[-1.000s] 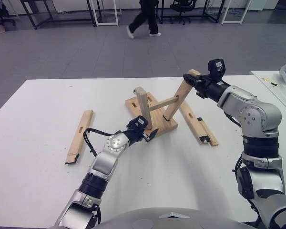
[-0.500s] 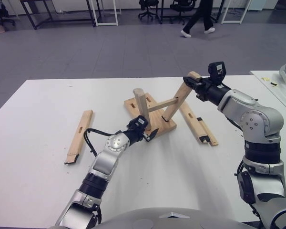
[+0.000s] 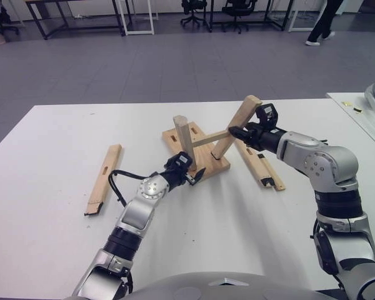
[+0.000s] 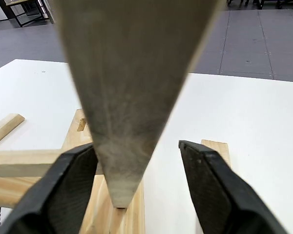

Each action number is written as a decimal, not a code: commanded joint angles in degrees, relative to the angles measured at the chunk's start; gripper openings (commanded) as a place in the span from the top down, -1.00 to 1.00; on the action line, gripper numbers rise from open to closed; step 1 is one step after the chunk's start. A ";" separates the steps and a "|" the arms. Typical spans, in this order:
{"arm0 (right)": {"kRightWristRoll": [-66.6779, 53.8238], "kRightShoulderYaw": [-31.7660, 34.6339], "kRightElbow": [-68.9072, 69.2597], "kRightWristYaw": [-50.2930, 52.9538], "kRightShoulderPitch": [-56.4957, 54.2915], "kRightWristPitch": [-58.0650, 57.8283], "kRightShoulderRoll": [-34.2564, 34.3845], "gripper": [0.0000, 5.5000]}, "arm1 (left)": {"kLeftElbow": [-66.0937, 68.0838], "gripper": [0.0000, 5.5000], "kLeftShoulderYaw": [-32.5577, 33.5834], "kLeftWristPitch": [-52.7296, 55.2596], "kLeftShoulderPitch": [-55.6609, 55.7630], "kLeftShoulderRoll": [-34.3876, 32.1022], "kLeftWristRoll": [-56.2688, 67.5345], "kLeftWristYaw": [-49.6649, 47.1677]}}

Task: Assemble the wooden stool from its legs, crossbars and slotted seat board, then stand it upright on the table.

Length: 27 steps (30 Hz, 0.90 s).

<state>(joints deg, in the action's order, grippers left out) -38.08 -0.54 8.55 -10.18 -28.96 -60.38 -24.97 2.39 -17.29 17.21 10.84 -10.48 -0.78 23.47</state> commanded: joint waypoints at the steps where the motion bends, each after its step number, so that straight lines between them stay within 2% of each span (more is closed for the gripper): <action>1: 0.62 -2.75 -6.01 -2.01 0.44 -7.48 1.72 -0.18 | 0.38 -0.56 0.17 -0.56 -0.36 0.32 -0.88 -0.92; 5: -0.27 1.39 -2.97 -2.65 -7.53 -7.67 0.93 -0.46 | 0.02 -0.56 0.32 -0.47 -0.95 0.25 -0.82 -1.15; 9: -1.20 4.51 1.53 -2.00 -11.94 -10.56 1.33 -0.46 | -0.41 -0.56 0.33 -0.42 -1.79 0.21 -0.75 -1.51; 13: 2.43 6.66 2.18 0.96 -16.99 -8.28 1.00 -0.46 | -0.39 -0.56 0.28 -0.49 -2.11 0.12 -0.71 -1.47; 17: 7.18 2.78 9.51 0.27 -19.20 -1.33 0.37 -0.46 | -0.01 -0.56 0.20 -0.72 -1.95 -0.12 -0.69 -1.06; 20: 14.98 -9.36 20.36 -6.20 -13.76 13.06 -2.00 -0.46 | 0.13 -0.56 0.02 -0.77 -1.67 -0.37 -0.80 -0.66; 22: 19.48 -14.04 21.96 -8.36 -11.19 19.52 -2.88 -0.46 | 0.14 -0.56 -0.09 -0.78 -1.54 -0.55 -0.88 -0.36; 27: 25.31 -15.47 16.47 -8.64 -8.74 25.78 -0.51 -0.46 | 0.05 -0.56 -0.34 -0.55 -1.19 -0.67 -1.02 0.26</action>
<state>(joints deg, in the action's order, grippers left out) -14.33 -16.15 26.88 -18.75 -37.69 -35.94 -26.31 2.13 -17.22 16.17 9.48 -10.61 -0.84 23.32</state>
